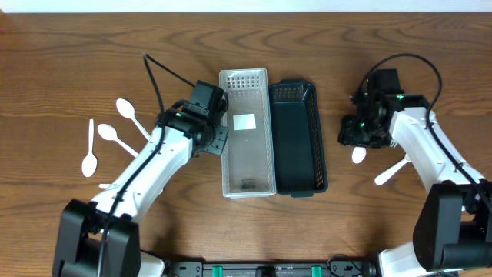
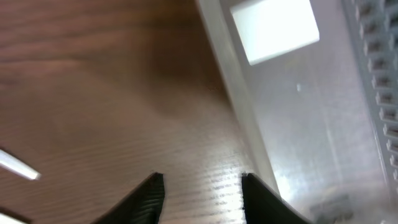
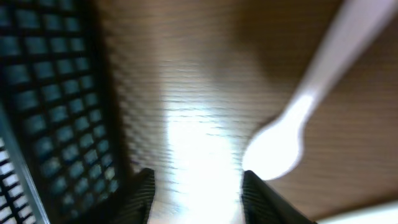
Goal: Pack container
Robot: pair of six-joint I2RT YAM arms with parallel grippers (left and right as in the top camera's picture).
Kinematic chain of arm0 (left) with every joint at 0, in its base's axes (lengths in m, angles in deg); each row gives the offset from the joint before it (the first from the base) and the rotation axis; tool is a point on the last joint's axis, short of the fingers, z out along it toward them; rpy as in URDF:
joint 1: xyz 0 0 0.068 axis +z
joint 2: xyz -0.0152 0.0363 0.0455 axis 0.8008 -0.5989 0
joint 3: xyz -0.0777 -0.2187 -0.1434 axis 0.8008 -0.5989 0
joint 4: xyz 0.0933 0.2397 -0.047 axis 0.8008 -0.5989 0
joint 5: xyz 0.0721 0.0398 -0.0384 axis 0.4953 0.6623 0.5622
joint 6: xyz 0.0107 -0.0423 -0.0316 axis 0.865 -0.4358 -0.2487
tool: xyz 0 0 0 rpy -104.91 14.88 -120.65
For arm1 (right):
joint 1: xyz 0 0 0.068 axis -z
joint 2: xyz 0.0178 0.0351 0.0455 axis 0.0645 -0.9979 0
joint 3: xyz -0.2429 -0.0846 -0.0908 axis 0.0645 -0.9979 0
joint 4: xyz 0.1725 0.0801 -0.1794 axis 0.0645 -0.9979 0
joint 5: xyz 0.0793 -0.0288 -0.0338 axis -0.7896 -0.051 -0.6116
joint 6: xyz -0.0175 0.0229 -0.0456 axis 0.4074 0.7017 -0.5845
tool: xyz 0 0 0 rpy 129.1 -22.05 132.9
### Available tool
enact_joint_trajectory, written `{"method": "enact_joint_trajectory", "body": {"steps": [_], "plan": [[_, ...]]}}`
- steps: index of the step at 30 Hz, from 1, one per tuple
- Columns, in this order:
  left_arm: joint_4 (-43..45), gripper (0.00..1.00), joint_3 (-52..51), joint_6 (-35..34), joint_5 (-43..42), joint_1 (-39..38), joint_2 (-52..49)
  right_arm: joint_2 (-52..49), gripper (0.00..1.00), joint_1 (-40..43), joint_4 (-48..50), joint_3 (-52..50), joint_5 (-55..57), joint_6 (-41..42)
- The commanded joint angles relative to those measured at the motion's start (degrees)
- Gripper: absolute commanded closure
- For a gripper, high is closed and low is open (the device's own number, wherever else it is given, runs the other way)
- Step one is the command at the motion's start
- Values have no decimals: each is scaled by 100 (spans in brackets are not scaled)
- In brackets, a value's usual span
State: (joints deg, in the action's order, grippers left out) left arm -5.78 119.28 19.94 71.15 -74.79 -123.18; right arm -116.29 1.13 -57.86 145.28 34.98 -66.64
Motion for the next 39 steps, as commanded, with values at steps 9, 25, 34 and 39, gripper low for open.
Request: {"method": "enact_joint_trajectory", "body": {"steps": [9, 25, 34, 39], "plan": [[-914, 2, 280, -706, 203, 1117, 2068, 1115, 1, 149, -555, 1145, 1513, 1445], [-1904, 2, 280, -1266, 179, 1899, 2968, -52, 1, 144, 133, -168, 1447, 2273], [-2035, 2, 280, -1266, 179, 1899, 2968, -811, 1, 144, 393, -249, 1445, 2297], [-2052, 2, 280, -1266, 179, 1899, 2968, -1156, 1, 142, 459, -249, 1355, 2293]]}}
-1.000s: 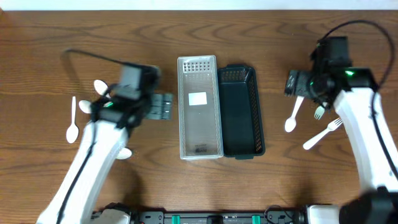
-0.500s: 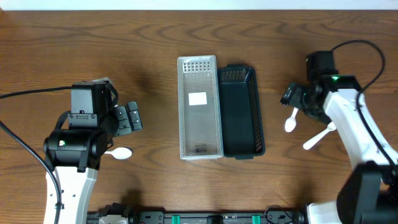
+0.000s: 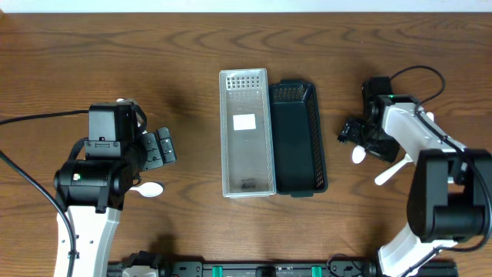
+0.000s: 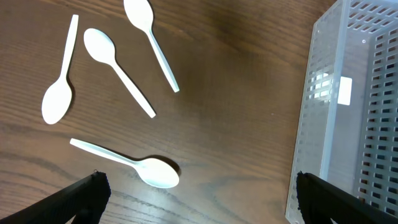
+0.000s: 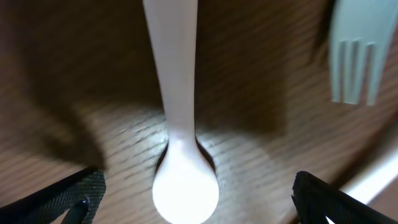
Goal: Pack container
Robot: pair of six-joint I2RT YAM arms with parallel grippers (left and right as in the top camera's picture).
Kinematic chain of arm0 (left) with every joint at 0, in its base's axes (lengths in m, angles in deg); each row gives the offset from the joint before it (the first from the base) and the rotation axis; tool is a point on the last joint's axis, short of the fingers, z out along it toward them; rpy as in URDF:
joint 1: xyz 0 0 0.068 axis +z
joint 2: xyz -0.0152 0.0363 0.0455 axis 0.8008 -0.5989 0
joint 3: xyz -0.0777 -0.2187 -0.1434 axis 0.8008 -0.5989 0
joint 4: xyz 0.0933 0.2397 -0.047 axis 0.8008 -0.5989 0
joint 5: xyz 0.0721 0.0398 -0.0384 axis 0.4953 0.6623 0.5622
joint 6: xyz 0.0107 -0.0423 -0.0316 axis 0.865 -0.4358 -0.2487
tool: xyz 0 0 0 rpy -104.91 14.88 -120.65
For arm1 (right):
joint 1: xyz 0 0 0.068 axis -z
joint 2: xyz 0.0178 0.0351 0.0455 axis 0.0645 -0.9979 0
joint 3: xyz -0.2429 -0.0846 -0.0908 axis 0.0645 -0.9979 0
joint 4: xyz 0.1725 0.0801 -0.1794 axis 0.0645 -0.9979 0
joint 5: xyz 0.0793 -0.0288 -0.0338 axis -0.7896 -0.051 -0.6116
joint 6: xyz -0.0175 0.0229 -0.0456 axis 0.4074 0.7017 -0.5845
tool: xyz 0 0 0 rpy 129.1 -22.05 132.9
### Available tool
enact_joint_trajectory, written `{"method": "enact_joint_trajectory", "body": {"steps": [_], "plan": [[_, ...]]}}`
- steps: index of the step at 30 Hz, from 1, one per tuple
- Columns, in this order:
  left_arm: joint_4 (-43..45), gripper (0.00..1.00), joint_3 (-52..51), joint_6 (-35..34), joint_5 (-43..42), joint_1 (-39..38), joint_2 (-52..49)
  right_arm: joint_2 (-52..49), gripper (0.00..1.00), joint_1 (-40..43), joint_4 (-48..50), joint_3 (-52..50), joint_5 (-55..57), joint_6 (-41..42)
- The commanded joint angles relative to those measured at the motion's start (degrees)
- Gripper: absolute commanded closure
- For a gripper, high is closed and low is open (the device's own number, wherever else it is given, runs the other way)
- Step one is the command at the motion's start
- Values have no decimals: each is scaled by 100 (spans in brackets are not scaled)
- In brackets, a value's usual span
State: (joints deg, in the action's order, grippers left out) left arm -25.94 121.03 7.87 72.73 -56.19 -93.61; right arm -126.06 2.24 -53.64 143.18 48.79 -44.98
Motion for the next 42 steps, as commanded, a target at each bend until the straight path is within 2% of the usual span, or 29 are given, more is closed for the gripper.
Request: {"method": "enact_joint_trajectory", "body": {"steps": [1, 10, 26, 29, 31, 33, 36, 42], "plan": [[-37, 2, 105, -59, 22, 39, 11, -227, 1, 31, 74, -39, -92, 122], [-35, 2, 105, -57, 24, 39, 11, -352, 8, 31, 232, -57, -330, 61], [-37, 2, 105, -57, 24, 39, 11, -352, 13, 33, 623, -643, -581, 83], [-35, 2, 105, -57, 24, 39, 11, -352, 28, 33, 636, -695, -584, 83], [-37, 2, 105, -57, 24, 39, 11, -352, 35, 31, 629, -704, -584, 83], [-37, 2, 105, -57, 24, 39, 11, -352, 37, 31, 629, -704, -588, 83], [-37, 2, 105, -57, 24, 39, 11, -352, 46, 31, 629, -704, -614, 83], [-37, 2, 105, -57, 24, 39, 11, -352, 51, 31, 634, -704, -695, 85]]}}
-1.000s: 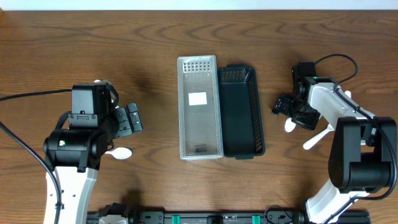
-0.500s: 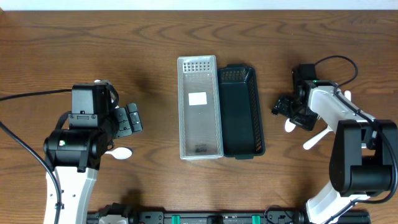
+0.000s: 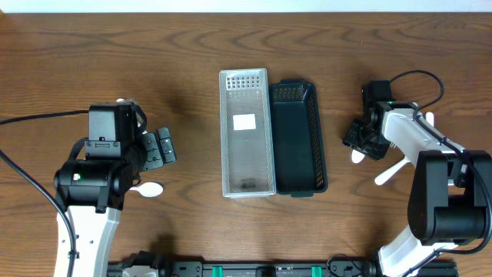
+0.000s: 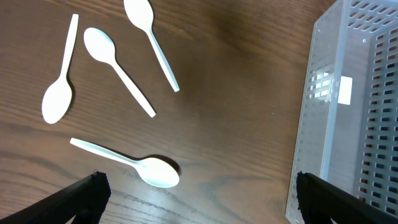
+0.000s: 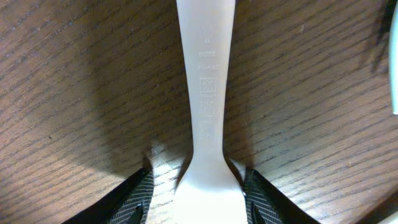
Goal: Pack container
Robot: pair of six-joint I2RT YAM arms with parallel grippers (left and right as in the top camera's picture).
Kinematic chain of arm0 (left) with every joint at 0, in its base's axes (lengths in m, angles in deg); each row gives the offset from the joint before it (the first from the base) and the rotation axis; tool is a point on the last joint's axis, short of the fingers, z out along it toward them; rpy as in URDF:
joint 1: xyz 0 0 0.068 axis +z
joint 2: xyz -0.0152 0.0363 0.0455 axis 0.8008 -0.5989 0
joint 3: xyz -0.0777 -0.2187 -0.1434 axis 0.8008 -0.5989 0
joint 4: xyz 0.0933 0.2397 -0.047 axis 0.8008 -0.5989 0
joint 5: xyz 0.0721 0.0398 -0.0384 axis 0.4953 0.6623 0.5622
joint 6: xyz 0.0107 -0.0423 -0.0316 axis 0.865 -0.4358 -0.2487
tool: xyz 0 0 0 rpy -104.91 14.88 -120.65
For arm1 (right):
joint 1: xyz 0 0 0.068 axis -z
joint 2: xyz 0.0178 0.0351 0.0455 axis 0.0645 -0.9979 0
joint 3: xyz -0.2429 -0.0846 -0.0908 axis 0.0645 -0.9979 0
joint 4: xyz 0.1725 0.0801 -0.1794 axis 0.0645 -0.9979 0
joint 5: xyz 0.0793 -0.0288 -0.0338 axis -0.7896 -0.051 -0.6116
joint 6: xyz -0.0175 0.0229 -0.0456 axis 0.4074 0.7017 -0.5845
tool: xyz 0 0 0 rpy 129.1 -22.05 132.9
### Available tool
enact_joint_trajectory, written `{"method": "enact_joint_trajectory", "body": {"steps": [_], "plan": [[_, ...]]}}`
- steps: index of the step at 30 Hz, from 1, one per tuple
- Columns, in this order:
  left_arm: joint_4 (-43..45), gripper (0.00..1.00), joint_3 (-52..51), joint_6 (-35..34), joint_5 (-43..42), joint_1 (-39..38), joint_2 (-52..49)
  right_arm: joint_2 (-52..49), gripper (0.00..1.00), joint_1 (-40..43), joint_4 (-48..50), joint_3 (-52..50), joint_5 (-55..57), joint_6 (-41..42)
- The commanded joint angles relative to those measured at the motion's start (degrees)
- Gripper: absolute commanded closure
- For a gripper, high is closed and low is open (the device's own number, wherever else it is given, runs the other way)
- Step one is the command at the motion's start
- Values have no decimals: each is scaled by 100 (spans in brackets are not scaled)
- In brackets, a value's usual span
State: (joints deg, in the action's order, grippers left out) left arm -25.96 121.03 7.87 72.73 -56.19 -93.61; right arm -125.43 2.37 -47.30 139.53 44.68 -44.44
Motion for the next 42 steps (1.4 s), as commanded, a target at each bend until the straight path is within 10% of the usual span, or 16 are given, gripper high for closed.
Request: {"method": "enact_joint_trajectory", "body": {"steps": [1, 18, 30, 42], "plan": [[-35, 2, 105, -57, 24, 39, 11, -415, 53, 17, 2, -339, -282, 31], [-35, 2, 105, -55, 24, 39, 11, -415, 69, 17, 44, -339, -282, 28], [-37, 2, 105, -55, 24, 39, 11, -413, 99, 20, 74, -328, -275, 11], [-35, 2, 105, -55, 26, 39, 11, -2, 99, -11, -872, 920, -275, -752]]}}
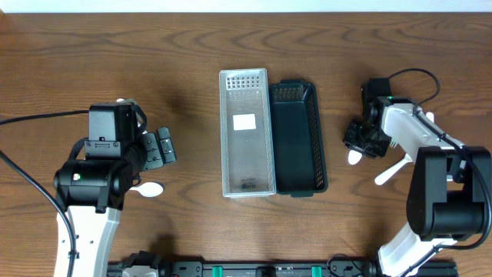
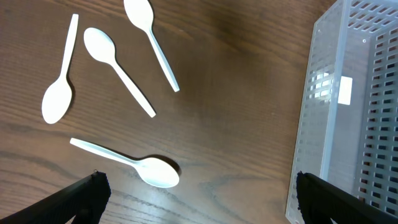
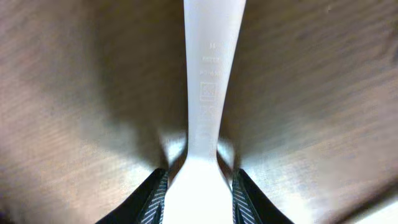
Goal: Pack container
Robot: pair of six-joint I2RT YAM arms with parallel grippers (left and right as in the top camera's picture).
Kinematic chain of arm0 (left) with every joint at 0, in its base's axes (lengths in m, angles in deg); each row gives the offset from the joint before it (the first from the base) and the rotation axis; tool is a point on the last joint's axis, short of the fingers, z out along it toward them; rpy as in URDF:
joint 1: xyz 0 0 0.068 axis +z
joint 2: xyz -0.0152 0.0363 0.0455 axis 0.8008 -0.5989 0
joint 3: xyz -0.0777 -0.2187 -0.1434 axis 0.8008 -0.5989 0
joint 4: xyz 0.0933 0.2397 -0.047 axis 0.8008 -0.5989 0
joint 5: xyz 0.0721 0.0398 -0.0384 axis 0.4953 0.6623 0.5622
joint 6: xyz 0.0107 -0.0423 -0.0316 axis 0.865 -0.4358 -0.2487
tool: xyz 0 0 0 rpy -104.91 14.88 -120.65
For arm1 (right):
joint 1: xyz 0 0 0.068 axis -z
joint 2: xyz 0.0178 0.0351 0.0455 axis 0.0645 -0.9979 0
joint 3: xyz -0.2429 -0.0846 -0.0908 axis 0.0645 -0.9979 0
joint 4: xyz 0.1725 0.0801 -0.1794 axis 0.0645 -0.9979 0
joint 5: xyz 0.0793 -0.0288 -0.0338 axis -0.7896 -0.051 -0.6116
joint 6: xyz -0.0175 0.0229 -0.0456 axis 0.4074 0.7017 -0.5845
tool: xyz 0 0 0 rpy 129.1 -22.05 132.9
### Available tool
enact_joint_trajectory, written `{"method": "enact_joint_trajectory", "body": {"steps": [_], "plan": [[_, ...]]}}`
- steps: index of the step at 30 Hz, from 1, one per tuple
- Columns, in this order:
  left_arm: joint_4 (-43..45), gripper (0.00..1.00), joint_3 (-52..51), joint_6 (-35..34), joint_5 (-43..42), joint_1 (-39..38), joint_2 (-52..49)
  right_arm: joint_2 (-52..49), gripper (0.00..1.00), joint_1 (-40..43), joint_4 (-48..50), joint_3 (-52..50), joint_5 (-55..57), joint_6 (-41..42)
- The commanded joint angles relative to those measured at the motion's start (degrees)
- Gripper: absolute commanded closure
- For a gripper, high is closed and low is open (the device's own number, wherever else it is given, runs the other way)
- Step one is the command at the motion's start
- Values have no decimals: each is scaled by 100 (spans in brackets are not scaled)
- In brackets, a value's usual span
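A clear slotted container and a black one lie side by side at the table's middle. My right gripper is down on the table right of the black container, shut on the bowl of a white spoon; its fingertips press the bowl's sides in the right wrist view. My left gripper hangs wide open at the left. Below it lie several white spoons, one nearest the fingers, and the clear container shows at the right edge.
A white fork lies on the wood just right of the right gripper. One spoon shows beside the left arm from overhead; that arm covers the others. Cables run from both arms.
The right gripper's fingers have come closer together and now press on the spoon's bowl. The left arm and the spoons under it have not moved.
First my left gripper was by the clear container's left wall and my right gripper sat beside the black container, the spoon off to one side. Then the left arm was back over the spoons, wide open, and the right gripper straddled its spoon, narrowed, and now grips it.
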State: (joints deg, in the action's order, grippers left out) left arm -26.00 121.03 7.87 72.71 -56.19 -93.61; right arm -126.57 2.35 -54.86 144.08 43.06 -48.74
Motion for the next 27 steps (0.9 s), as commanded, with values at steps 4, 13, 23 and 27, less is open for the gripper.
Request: {"method": "enact_joint_trajectory", "body": {"steps": [4, 13, 23, 27], "plan": [[-31, 2, 105, -55, 28, 39, 11, 588, 99, -168, -619, 1200, -114, -542], [-31, 2, 105, -55, 28, 39, 11, 1429, 99, -1305, -1158, 1722, -289, -542], [-68, 2, 105, -55, 28, 39, 11, 986, 99, -2317, -1217, 1488, -216, -160], [-92, 2, 98, -50, 35, 42, 11, 992, 99, -2312, -999, 1491, -157, -162]]}}
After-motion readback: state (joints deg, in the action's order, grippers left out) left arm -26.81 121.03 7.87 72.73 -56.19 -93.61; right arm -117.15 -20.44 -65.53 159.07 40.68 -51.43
